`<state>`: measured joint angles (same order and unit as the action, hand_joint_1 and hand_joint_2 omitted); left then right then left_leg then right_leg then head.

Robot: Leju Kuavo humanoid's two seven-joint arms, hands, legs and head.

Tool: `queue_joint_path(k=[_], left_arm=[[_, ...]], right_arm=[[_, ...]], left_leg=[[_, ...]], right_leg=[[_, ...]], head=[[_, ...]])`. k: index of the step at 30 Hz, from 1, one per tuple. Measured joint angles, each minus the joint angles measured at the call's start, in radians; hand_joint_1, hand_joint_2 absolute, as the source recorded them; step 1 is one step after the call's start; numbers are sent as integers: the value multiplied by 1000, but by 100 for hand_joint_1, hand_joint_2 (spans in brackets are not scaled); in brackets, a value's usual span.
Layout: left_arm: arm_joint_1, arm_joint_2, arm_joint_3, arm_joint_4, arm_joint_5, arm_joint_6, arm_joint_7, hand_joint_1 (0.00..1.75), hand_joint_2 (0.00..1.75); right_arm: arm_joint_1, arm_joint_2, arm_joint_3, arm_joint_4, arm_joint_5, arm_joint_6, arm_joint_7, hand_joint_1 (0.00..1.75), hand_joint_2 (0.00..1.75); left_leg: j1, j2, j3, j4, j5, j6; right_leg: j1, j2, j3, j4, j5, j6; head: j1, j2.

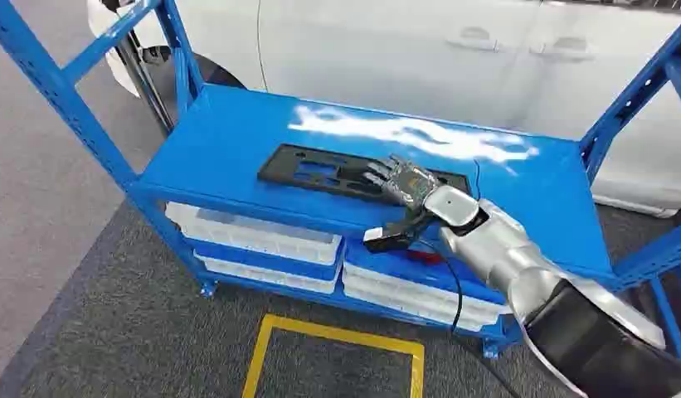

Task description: Take the parts from the cabinet and place them on the table.

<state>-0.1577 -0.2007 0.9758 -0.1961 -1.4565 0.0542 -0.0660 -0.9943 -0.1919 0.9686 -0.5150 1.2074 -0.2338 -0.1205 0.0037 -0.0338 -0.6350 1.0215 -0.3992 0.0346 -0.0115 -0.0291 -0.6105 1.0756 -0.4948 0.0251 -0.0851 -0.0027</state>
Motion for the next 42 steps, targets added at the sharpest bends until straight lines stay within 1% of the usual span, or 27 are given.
queue_joint_path(k=[2,3,4,6,8,9,13,14,15,18,19,20,21,23,24,28,29,30,32,33,34,35,36,38,39,40,42], left_arm=[[-3,0,0,0,0,0,0,0,0],[-2,0,0,0,0,0,0,0,0],[0,0,0,0,0,0,0,0,0],[1,0,0,0,0,0,1,0,0],[2,0,0,0,0,0,1,0,0],[3,0,0,0,1,0,1,0,0],[10,2,1,0,2,0,0,0,0],[9,3,1,0,2,1,0,0,0],[8,3,1,0,2,1,0,0,0],[11,3,1,0,2,1,0,0,0],[12,3,1,0,2,1,0,0,0],[14,4,1,0,2,1,0,0,0],[13,6,1,0,2,2,-2,0,0],[11,7,1,0,3,2,-6,0,0],[11,7,1,0,5,2,-9,0,0],[11,8,2,0,7,3,-13,0,0],[10,8,2,0,8,4,-13,0,0],[8,8,2,0,8,5,-14,0,0],[5,8,2,0,10,11,-12,0,0],[5,8,3,0,15,11,-11,0,175],[6,8,5,0,23,10,-11,0,175],[9,9,8,0,27,9,-12,0,175],[11,10,11,0,31,9,-13,0,175],[13,11,15,0,37,11,-19,0,175],[14,11,18,0,42,13,-21,0,175],[17,11,22,0,44,13,-30,0,175],[31,15,29,0,52,11,-55,0,175]], right_arm=[[-1,14,-2,23,11,17,18,0,175],[1,21,-2,37,18,23,22,26,175],[2,27,-3,46,19,24,25,175,175],[1,33,-4,57,26,35,34,175,175],[-4,40,-5,67,38,58,51,175,175],[-9,45,-5,74,39,65,58,175,175],[-18,58,-9,87,44,67,63,175,175],[-19,58,-11,89,45,65,64,175,175],[-21,58,-13,90,45,64,64,175,175],[-22,50,-14,96,47,63,69,175,175],[-21,49,-14,97,50,63,72,175,175],[-21,48,-14,99,50,60,72,175,175],[-22,48,-15,100,50,58,72,175,175],[-22,48,-20,100,52,52,71,175,175],[-23,48,-22,100,53,48,66,175,175],[-25,47,-30,101,49,25,51,175,175],[-25,47,-37,102,41,19,41,175,175],[-27,47,-48,103,27,14,28,175,175],[-31,49,-82,99,-53,-2,-46,175,175],[-32,50,-110,90,-121,-4,-109,175,175],[-31,50,-144,69,-196,4,-170,175,175],[-33,50,-188,37,-268,32,-225,175,175],[-37,50,-228,-10,-317,67,-248,175,175],[-54,53,-294,-89,-419,129,-280,175,175],[-61,56,-326,-144,-517,192,-306,175,175],[-62,56,-358,-223,-653,278,-322,175,175],[-55,56,-416,-402,-923,424,-312,175,175]], left_leg=[[-2,2,0,0,-1,5],[-3,2,0,0,-2,6],[-3,2,0,1,-2,6],[-4,3,5,1,-4,6],[-4,5,11,1,-7,3],[-9,9,10,2,-8,-1],[-11,27,4,-1,-6,-19],[-12,27,1,8,-15,-26],[-10,26,-7,37,-39,-33],[-5,27,-112,263,-153,-46],[-4,27,-137,315,-165,-49],[-1,27,-138,314,-151,-51],[2,27,-114,266,-118,-52],[9,21,-18,84,-32,-55],[14,4,12,17,-26,-55],[-1,10,11,11,-21,-20],[5,12,16,2,-14,-10],[5,11,16,-1,-13,-8],[4,11,15,0,-13,-2],[3,11,15,0,-13,-1],[2,11,15,1,-14,1],[2,11,15,2,-15,1],[2,11,16,3,-16,1],[2,11,22,5,-20,-3],[1,11,23,6,-24,-7],[-6,12,17,12,-24,-11],[-4,17,4,10,-20,-21]], right_leg=[[-3,13,-68,154,-69,4],[-3,14,-104,226,-92,6],[-3,14,-123,261,-91,6],[-3,14,-91,186,-30,2],[1,-2,-4,7,59,-11],[10,-26,16,-31,49,-15],[16,-4,12,-55,50,-26],[3,-5,19,-65,57,-34],[5,-6,22,-69,58,-38],[7,-5,23,-68,57,-43],[7,-5,22,-68,57,-43],[6,-2,23,-67,57,-43],[5,2,24,-66,56,-41],[2,8,30,-60,50,-32],[1,10,28,-55,46,-27],[0,20,21,-56,50,-2],[-2,17,17,-53,44,4],[-4,16,10,-32,26,4],[-4,18,-48,99,-45,5],[-4,18,-88,185,-78,6],[-4,18,-120,251,-93,7],[-5,18,-129,262,-81,6],[-4,18,-114,227,-49,4],[-4,15,-41,69,43,-3],[-3,1,-9,-14,71,-8],[10,-9,-4,-28,63,-9],[10,2,-8,-42,52,-16]], head=[[0,0],[0,0],[0,0],[0,0],[0,0],[0,0],[0,0],[0,0],[0,0],[0,0],[0,0],[0,0],[0,0],[0,0],[0,0],[0,0],[0,0],[0,0],[0,0],[0,0],[0,0],[0,0],[0,0],[0,0],[0,0],[0,0],[0,0]])
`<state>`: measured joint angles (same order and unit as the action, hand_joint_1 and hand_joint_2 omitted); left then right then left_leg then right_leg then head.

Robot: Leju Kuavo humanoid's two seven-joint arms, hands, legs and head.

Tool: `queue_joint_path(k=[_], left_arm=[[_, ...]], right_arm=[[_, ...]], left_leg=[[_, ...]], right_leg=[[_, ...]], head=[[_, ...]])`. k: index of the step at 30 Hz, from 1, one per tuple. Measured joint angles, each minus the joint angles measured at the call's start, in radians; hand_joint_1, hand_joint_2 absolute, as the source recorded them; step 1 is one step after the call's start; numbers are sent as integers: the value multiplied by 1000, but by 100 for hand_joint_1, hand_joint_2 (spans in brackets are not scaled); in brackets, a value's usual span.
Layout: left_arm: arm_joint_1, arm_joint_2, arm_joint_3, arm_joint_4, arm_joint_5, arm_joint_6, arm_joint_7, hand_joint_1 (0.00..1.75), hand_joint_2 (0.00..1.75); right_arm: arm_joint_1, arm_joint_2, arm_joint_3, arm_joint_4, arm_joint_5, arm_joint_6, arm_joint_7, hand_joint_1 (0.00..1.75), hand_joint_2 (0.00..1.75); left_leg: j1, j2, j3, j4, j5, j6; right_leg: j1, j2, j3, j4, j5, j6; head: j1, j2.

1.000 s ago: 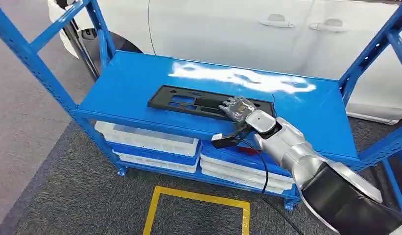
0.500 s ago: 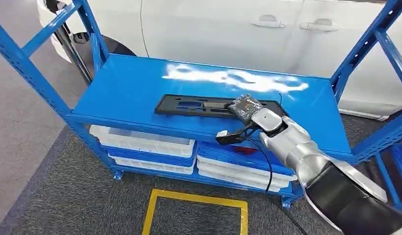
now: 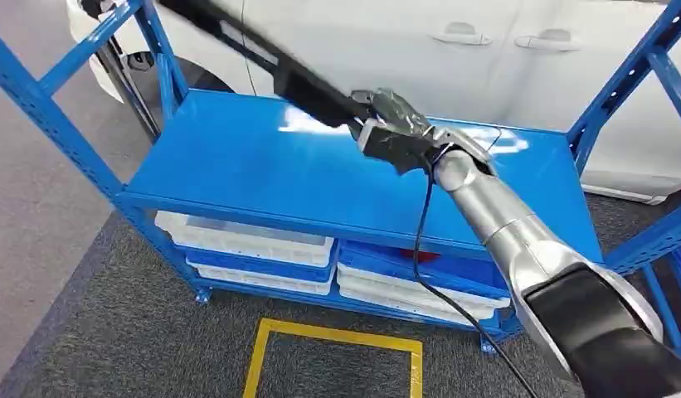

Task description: Take the parts from the cabinet and place them on the table.

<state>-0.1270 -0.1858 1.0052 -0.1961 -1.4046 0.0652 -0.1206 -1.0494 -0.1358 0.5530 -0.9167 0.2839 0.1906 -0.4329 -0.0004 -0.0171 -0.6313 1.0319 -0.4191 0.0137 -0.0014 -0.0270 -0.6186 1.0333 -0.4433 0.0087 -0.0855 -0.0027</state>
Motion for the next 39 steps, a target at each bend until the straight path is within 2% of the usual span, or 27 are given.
queue_joint_path(k=[3,4,6,7,8,9,10,12,13,16,17,18,19,21,22,23,24,25,27,28,32,33,34,35,37,38,39], left_arm=[[16,6,6,0,10,-2,-35,0,175],[20,6,8,0,13,-2,-43,0,175],[28,6,16,0,26,1,-53,0,175],[33,6,22,0,30,11,-57,0,175],[37,6,25,0,30,23,-58,0,175],[41,6,26,0,30,41,-58,0,175],[42,7,26,0,29,59,-55,0,175],[41,9,28,0,29,80,-44,0,175],[41,10,30,0,29,88,-35,0,175],[39,12,34,0,37,97,-30,0,175],[39,12,37,0,44,97,-31,0,175],[38,12,42,0,49,95,-29,0,175],[37,12,48,0,56,93,-23,0,175],[39,12,53,0,65,92,-10,0,175],[38,13,58,0,71,85,3,0,175],[37,13,63,0,77,81,16,0,175],[36,13,71,0,79,77,24,0,175],[35,13,75,0,79,71,25,0,175],[34,13,75,0,79,64,24,0,175],[34,13,75,0,76,61,24,0,175],[33,13,75,0,73,48,22,0,175],[33,13,75,0,72,45,22,0,175],[33,13,75,0,72,42,22,0,175],[33,13,75,0,72,39,22,0,175],[32,13,75,0,71,34,23,0,175],[30,13,75,0,70,33,23,0,175],[29,13,75,0,67,32,23,0,175]], right_arm=[[43,3,-81,-254,-347,122,35,175,175],[69,3,-95,-321,-442,151,41,175,175],[153,-3,-113,-439,-599,202,38,175,175],[209,-6,-117,-501,-654,219,27,175,175],[263,-7,-117,-544,-686,229,16,175,175],[318,-7,-117,-586,-709,236,5,175,175],[364,-7,-116,-621,-718,240,-3,175,175],[443,-15,-113,-683,-725,243,-23,175,175],[476,-22,-112,-713,-729,240,-32,175,175],[552,-32,-103,-773,-729,219,-34,175,175],[573,-32,-102,-787,-728,208,-33,175,175],[590,-32,-102,-805,-727,192,-28,175,175],[598,-32,-102,-823,-726,172,-20,175,175],[606,-31,-102,-848,-717,147,-4,175,175],[611,-31,-102,-857,-712,133,13,175,175],[614,-31,-104,-861,-711,125,31,175,175],[615,-31,-107,-862,-711,119,48,175,175],[615,-31,-113,-862,-714,117,59,175,175],[614,-31,-143,-864,-720,118,69,175,175],[611,-31,-159,-865,-723,119,71,175,175],[615,-33,-197,-868,-732,128,72,175,175],[618,-33,-201,-868,-731,132,73,175,175],[620,-33,-202,-871,-730,137,73,175,175],[622,-33,-203,-873,-728,140,72,175,175],[634,-33,-205,-875,-726,140,71,175,175],[640,-33,-205,-875,-725,139,71,175,175],[645,-33,-206,-875,-725,138,70,175,175]], left_leg=[[1,10,5,8,-19,-17],[2,10,-10,51,-50,-20],[4,10,-72,204,-123,-24],[5,10,-101,270,-146,-25],[7,10,-115,300,-148,-27],[10,10,-105,278,-125,-28],[13,10,-73,212,-86,-28],[18,5,15,39,-12,-26],[15,-5,33,13,-33,-24],[7,0,30,7,-30,-9],[8,3,31,0,-25,1],[13,9,34,-9,-18,10],[12,12,34,-10,-18,14],[9,22,31,-9,-13,21],[7,26,30,-9,-13,21],[6,28,29,-8,-12,21],[5,31,28,-8,-11,21],[4,32,26,-8,-9,21],[4,32,26,-7,-7,17],[0,32,25,-5,-5,13],[0,32,19,-8,10,-10],[-1,32,13,-3,2,-15],[2,27,2,21,-32,-18],[2,26,-16,79,-86,-21],[5,26,-59,233,-179,-26],[6,26,-65,282,-200,-27],[6,26,-52,284,-197,-27]], right_leg=[[-10,10,17,-19,4,-12],[-9,11,23,-22,3,-19],[-6,13,29,-22,-1,-25],[-5,17,31,-21,-2,-26],[-5,24,32,-21,-3,-27],[-6,34,33,-20,-3,-26],[-7,43,33,-18,-4,-25],[-9,58,33,-9,-10,-15],[-4,62,29,-5,-14,-9],[-11,73,24,-10,-8,7],[-11,75,25,-11,-7,15],[-13,67,24,-4,-16,19],[-13,51,9,29,-42,21],[-12,41,-64,184,-125,27],[-13,40,-98,257,-156,29],[-13,40,-115,296,-163,30],[-13,39,-108,286,-147,29],[-12,39,-79,235,-116,27],[-12,33,26,51,-36,20],[-8,26,54,-11,-35,15],[0,34,42,-11,-13,-6],[-11,32,41,-23,0,-17],[-9,33,36,-25,8,-21],[-8,33,26,-25,15,-28],[-4,33,6,-24,29,-32],[-2,33,-5,-22,37,-32],[-2,34,-16,-20,44,-30]], head=[[0,0],[0,0],[0,0],[0,0],[0,0],[0,0],[0,0],[0,0],[0,0],[0,0],[0,0],[0,0],[0,0],[0,0],[0,0],[0,0],[0,0],[0,0],[0,0],[0,0],[0,0],[0,0],[0,0],[0,0],[0,0],[0,0],[0,0]])
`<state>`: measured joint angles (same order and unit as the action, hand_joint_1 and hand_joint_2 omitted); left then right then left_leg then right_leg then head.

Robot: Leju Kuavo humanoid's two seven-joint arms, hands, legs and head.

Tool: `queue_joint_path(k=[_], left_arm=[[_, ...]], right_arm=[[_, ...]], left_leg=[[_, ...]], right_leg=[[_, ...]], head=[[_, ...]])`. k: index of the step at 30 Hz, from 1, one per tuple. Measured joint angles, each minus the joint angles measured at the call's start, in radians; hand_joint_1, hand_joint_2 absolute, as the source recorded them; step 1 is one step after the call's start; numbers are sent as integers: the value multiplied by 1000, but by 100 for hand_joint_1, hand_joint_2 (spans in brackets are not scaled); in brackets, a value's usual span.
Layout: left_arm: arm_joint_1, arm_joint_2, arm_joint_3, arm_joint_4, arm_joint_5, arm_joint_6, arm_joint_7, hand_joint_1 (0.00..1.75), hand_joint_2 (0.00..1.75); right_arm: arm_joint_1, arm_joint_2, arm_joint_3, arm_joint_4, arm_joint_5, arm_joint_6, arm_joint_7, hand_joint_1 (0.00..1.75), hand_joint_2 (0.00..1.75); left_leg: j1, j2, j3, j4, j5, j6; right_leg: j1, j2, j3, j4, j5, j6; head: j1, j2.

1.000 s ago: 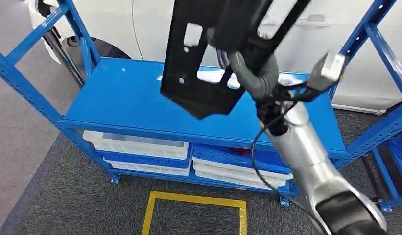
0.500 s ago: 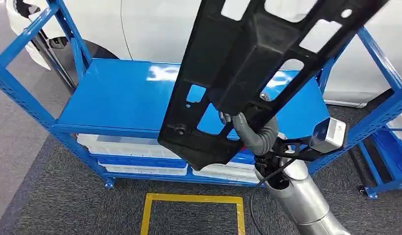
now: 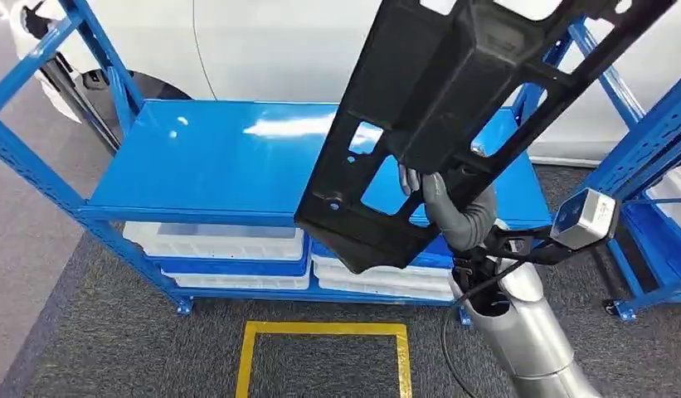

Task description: Take the parts from the cabinet and place them on the table.

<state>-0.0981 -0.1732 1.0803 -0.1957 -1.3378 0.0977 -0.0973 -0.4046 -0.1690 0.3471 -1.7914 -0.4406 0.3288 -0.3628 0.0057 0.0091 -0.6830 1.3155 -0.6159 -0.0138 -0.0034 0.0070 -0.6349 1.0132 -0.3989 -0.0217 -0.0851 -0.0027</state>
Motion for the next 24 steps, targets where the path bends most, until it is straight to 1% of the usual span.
queue_joint_path(k=[1,2,3,4,5,6,8,9,10,11,12,13,14,15,16,17,18,19,20,21,22,23,24], left_arm=[[-1,0,0,0,-3,0,0,0,175],[-1,0,0,0,-3,0,3,0,175],[-1,2,0,0,-3,0,3,0,175],[-3,3,0,0,-3,0,3,0,175],[-4,3,0,0,-2,0,2,0,175],[-4,3,0,0,-1,1,1,0,175],[-2,4,0,0,1,2,1,0,175],[-1,4,1,0,2,2,0,0,175],[-4,4,1,0,3,2,-2,0,175],[-6,5,1,0,4,2,-3,0,175],[-6,5,1,0,4,2,-3,0,175],[-5,5,1,0,4,1,-3,0,175],[-5,5,1,0,4,2,-3,0,175],[-5,5,1,0,4,1,-3,0,175],[-5,4,1,0,4,1,-3,0,175],[-5,4,1,0,4,1,-3,0,175],[-5,4,1,0,4,1,-3,0,175],[-5,4,1,0,5,1,-3,0,175],[-6,4,1,0,6,1,-3,0,175],[-6,3,1,0,6,1,-3,0,175],[-6,3,1,0,6,1,-3,0,175],[-6,3,1,0,6,1,-3,0,175],[-4,3,1,0,6,1,-3,0,175]], right_arm=[[3,0,-1,0,2,-3,0,175,175],[3,0,-2,0,3,-5,0,175,175],[3,0,-5,0,3,-5,0,175,175],[3,0,-9,-1,3,-5,0,175,175],[1,-1,-11,-1,0,-5,1,175,175],[-3,-1,-12,0,-2,-4,3,175,175],[-8,-1,-11,0,-6,-3,8,175,175],[-12,-1,-12,1,-6,-5,12,175,175],[-13,-1,-13,2,-6,-7,13,175,175],[-16,-1,-13,2,-5,-10,16,175,175],[-17,-1,-13,3,-5,-11,19,175,175],[-16,1,-13,3,-5,-11,21,175,175],[-15,3,-14,4,-5,-12,21,175,175],[-15,3,-14,5,-5,-15,22,175,175],[-15,3,-14,5,-5,-15,22,175,175],[-15,3,-14,5,-4,-15,22,175,175],[-16,3,-14,5,-5,-15,22,175,175],[-21,3,-16,5,-4,-15,23,175,175],[-28,3,-16,5,-4,-14,26,175,175],[-28,3,-18,6,-5,-14,26,175,175],[-30,3,-18,6,-5,-14,26,175,175],[-34,3,-19,6,-5,-14,26,175,175],[-34,2,-19,7,-4,-14,27,175,175]], left_leg=[[0,0,34,-41,18,1],[1,0,88,-122,47,4],[1,-1,154,-221,76,7],[1,-6,199,-299,68,13],[-7,-7,192,-301,81,15],[-6,-7,187,-299,87,20],[-14,-6,180,-298,101,33],[-7,-2,171,-312,122,41],[-6,5,167,-313,136,47],[-6,6,151,-314,148,54],[-7,7,136,-313,160,56],[-7,8,121,-313,171,56],[-8,10,104,-312,182,56],[-8,11,88,-310,193,55],[-7,11,70,-308,204,53],[-7,11,53,-305,214,50],[-6,11,38,-301,223,47],[-6,11,26,-294,232,42],[-11,10,16,-290,238,36],[-10,11,19,-295,248,31],[-9,11,21,-296,255,26],[-7,11,19,-298,265,21],[-9,9,18,-300,272,14]], right_leg=[[0,2,-12,3,7,2],[0,5,-24,6,15,5],[0,8,-34,10,23,8],[-1,9,-40,13,30,12],[5,9,-43,14,37,20],[1,8,-45,11,44,26],[-5,9,-45,2,63,38],[-3,12,-49,0,71,45],[-8,10,-61,16,34,47],[-8,6,-75,62,-33,51],[-10,5,-92,129,-98,54],[-11,4,-108,208,-150,57],[-10,4,-116,272,-174,60],[-11,4,-112,308,-166,61],[-11,4,-88,301,-135,61],[-11,3,-45,256,-99,61],[-11,2,12,184,-78,59],[-11,-2,87,87,-85,57],[-3,-2,136,0,-127,50],[-1,0,132,3,-122,38],[0,1,129,-3,-116,34],[3,1,124,1,-112,27],[-1,0,120,-5,-102,17]], head=[[0,0],[0,0],[0,0],[0,0],[0,0],[0,0],[0,0],[0,0],[0,0],[0,0],[0,0],[0,0],[0,0],[0,0],[0,0],[0,0],[0,0],[0,0],[0,0],[-1,0],[-1,0],[-1,0],[0,0]])
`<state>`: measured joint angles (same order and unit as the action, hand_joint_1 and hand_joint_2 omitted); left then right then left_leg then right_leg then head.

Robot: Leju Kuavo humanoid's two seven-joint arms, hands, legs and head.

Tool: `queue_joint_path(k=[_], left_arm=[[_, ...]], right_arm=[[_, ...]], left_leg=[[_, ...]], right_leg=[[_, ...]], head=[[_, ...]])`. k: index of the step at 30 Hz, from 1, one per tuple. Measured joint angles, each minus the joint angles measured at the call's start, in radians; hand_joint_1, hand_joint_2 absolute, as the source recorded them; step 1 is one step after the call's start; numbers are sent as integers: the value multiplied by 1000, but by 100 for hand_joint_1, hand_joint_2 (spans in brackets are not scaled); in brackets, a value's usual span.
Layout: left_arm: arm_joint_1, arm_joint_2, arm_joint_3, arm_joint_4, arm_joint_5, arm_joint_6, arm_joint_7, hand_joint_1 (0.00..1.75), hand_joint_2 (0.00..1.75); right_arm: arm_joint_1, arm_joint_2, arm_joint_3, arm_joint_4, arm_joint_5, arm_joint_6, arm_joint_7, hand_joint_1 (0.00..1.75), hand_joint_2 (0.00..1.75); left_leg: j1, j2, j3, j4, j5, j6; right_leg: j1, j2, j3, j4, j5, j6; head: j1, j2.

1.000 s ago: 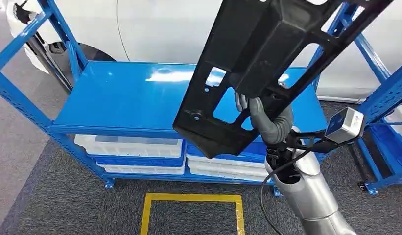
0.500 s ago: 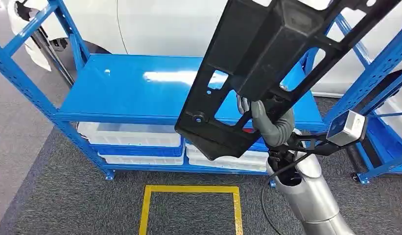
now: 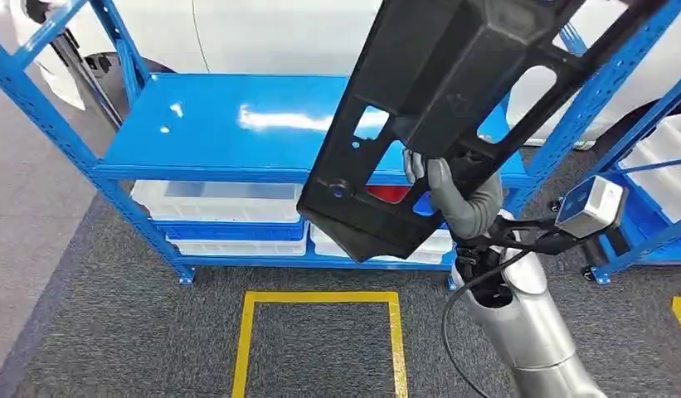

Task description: Take the parts from the cabinet and place them on the table.

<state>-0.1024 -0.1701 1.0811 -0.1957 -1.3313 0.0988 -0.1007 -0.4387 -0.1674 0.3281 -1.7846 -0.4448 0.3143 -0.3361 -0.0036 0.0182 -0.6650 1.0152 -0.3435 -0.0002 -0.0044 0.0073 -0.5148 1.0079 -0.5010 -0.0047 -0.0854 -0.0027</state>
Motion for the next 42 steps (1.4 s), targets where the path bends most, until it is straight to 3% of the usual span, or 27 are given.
queue_joint_path(k=[1,2,4,5,6,7,9,12,13,16,17,18,20,21,22,23,25,26,28,32,33,34,36,37,39,41,42], left_arm=[[1,0,1,0,0,0,0,0,175],[0,0,2,0,2,0,0,0,175],[-1,0,3,0,3,-1,2,0,175],[-1,0,4,0,3,-2,2,0,175],[-2,0,5,0,3,-3,5,0,175],[-2,-1,5,0,3,-3,8,0,175],[-1,-1,6,0,4,-4,14,0,175],[0,0,6,0,5,-5,15,0,175],[-2,-1,6,0,6,-5,15,0,175],[0,-1,7,0,6,-9,16,0,175],[3,-2,8,0,5,-13,16,0,175],[3,-1,9,0,5,-14,17,0,175],[3,-1,10,0,5,-16,16,0,175],[3,-1,11,0,5,-18,16,0,175],[4,-1,11,0,4,-19,16,0,175],[5,-1,11,0,4,-21,16,0,175],[6,-2,11,0,2,-21,16,0,175],[5,-2,11,0,0,-21,13,0,175],[4,-2,11,0,-2,-13,1,0,175],[5,-2,11,0,-2,8,0,0,175],[5,-2,11,0,-2,10,0,0,175],[5,-2,11,0,-2,10,1,0,175],[3,-2,11,0,-2,11,-2,0,175],[2,-2,11,0,-2,12,-2,0,175],[0,-2,10,0,-7,15,0,0,175],[4,-2,10,0,-10,17,3,0,175],[8,-2,10,0,-11,18,3,0,175]], right_arm=[[-2,0,0,2,0,0,0,175,175],[-4,0,0,2,0,0,0,175,175],[-4,0,0,5,0,0,-1,175,175],[-3,0,0,6,0,2,-2,175,175],[-1,0,0,7,0,6,-3,175,175],[2,0,-1,7,0,9,-3,175,175],[3,0,-7,7,-1,12,-4,175,175],[3,0,-14,7,-2,12,-6,175,175],[3,0,-17,7,-2,12,-6,175,175],[6,0,-18,7,-3,13,-6,175,175],[12,0,-21,8,-3,13,-7,175,175],[16,0,-26,8,-2,13,-9,175,175],[24,2,-31,8,-2,13,-11,175,175],[30,2,-34,8,-2,12,-14,175,175],[36,2,-37,8,-2,12,-15,175,175],[41,2,-39,8,-1,12,-15,175,175],[44,2,-39,8,0,11,-15,175,175],[44,2,-40,7,2,10,-15,175,175],[44,2,-42,3,8,9,-15,175,175],[45,2,-46,-2,11,9,-16,175,175],[45,2,-47,-2,12,9,-14,175,175],[44,2,-47,-2,11,9,-14,175,175],[45,2,-47,-3,5,10,-11,175,175],[45,1,-47,-3,0,11,-5,175,175],[49,1,-47,-3,-3,11,1,175,175],[50,1,-47,-3,-6,11,3,175,175],[50,1,-48,-3,-8,11,3,175,175]], left_leg=[[5,-5,-8,12,-20,-4],[5,-9,-25,48,-79,-8],[9,-9,-55,188,-204,-14],[9,-9,-65,258,-238,-17],[10,-9,-66,310,-236,-18],[11,-9,-50,323,-203,-18],[11,-9,30,239,-131,-13],[6,-12,191,42,-170,-1],[4,-13,220,-25,-194,0],[-5,-12,197,-25,-179,13],[5,-2,189,-33,-161,23],[3,0,179,-34,-149,32],[1,3,144,-31,-121,40],[-1,3,128,-30,-109,40],[-1,4,110,-27,-97,39],[-1,5,91,-24,-86,37],[-1,8,53,-14,-65,33],[0,8,33,-9,-58,29],[-4,8,16,3,-46,19],[0,10,23,-3,-23,-4],[-2,10,14,-4,-26,-10],[3,4,-1,35,-75,-12],[6,0,-52,195,-187,-16],[6,-2,-71,268,-212,-16],[6,-5,-48,277,-185,-12],[6,-20,56,124,-121,-1],[6,-51,104,39,-107,6]], right_leg=[[-5,-6,-6,-5,15,-9],[-4,-4,-20,-6,28,-17],[-1,-5,-48,-5,51,-25],[1,-5,-63,-4,63,-25],[2,-5,-81,-4,76,-24],[3,-4,-99,-4,90,-22],[4,-2,-133,-2,116,-18],[8,2,-156,3,136,-7],[7,0,-160,6,143,-4],[1,-1,-166,-2,178,15],[-4,3,-173,5,168,19],[-2,1,-186,28,118,23],[-5,-1,-221,169,-21,31],[-6,-1,-235,243,-56,34],[-6,-1,-240,298,-59,36],[-8,-1,-231,320,-29,37],[-9,-1,-164,258,45,37],[-9,-2,-97,173,58,36],[0,-3,18,-8,-30,24],[-1,0,5,-6,-3,-7],[-4,1,3,-8,8,-13],[-3,6,-7,-8,16,-15],[-1,15,-26,-7,30,-19],[0,21,-35,-6,37,-20],[2,37,-50,-4,47,-19],[3,61,-57,-1,54,-15],[1,70,-60,2,56,-12]], head=[[0,0],[0,0],[0,0],[0,0],[0,0],[0,0],[0,0],[0,0],[0,0],[0,0],[0,0],[0,0],[0,0],[0,0],[0,0],[0,0],[0,0],[0,0],[-1,0],[0,0],[0,0],[-1,0],[-1,0],[-1,0],[-1,0],[-1,0],[-1,0]])
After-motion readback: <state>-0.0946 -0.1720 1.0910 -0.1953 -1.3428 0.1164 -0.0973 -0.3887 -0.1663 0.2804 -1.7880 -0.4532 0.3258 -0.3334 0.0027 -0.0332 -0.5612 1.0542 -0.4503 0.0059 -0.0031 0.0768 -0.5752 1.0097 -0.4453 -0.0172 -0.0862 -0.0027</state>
